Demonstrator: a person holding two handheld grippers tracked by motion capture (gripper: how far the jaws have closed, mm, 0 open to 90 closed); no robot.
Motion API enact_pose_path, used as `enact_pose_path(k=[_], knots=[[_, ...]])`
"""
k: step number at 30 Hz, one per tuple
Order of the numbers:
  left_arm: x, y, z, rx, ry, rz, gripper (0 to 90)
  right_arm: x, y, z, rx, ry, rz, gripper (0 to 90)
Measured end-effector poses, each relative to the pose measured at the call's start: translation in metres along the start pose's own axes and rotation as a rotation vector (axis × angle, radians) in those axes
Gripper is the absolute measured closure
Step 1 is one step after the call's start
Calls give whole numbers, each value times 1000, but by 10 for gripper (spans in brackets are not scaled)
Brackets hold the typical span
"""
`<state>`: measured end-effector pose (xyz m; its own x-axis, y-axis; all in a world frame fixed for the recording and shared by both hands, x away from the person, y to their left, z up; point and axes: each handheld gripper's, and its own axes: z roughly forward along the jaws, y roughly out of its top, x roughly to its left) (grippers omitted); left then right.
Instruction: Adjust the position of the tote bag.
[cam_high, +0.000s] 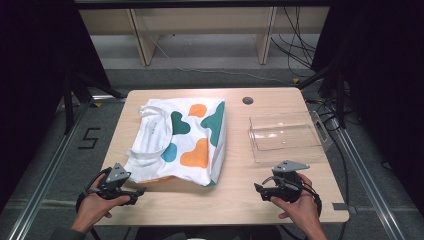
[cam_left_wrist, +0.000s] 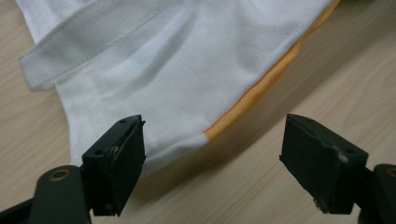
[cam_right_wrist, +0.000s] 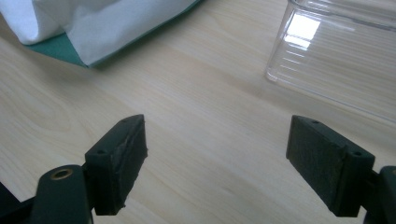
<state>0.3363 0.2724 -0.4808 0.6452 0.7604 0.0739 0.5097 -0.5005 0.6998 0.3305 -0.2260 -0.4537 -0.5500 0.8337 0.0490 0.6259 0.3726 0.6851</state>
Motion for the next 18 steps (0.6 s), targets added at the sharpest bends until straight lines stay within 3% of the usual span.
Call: enact_pose_path(k=[4,7,8,9,10,12,13,14,16,17,18], knots=[[-1,1,2,-9,-1,-6,236,2,1,0,-11,14,22,211],[-1,3,4,-19,-4,3,244,3,2,1,-20,40,15,219],[1,3,3,-15,-6,22,261,6,2,1,-14,25,37,218],[1,4,5,-9,-5,24,268,6,2,1,-5,21,11,218],[1,4,6,-10,-16,16,274,8,2,1,-9,24,33,218],[1,5,10,-1,-17,28,297,9,3,1,-13,24,-7,223],[1,6,11,6,-23,41,313,11,4,0,-2,31,13,223],[3,8,11,34,-36,89,341,13,4,2,-20,27,7,223],[3,11,16,44,-43,116,386,13,4,3,-10,27,-19,225],[4,13,21,45,-48,96,431,16,5,2,-3,41,-4,226],[4,14,24,44,-60,98,475,15,5,4,-20,30,-30,226]])
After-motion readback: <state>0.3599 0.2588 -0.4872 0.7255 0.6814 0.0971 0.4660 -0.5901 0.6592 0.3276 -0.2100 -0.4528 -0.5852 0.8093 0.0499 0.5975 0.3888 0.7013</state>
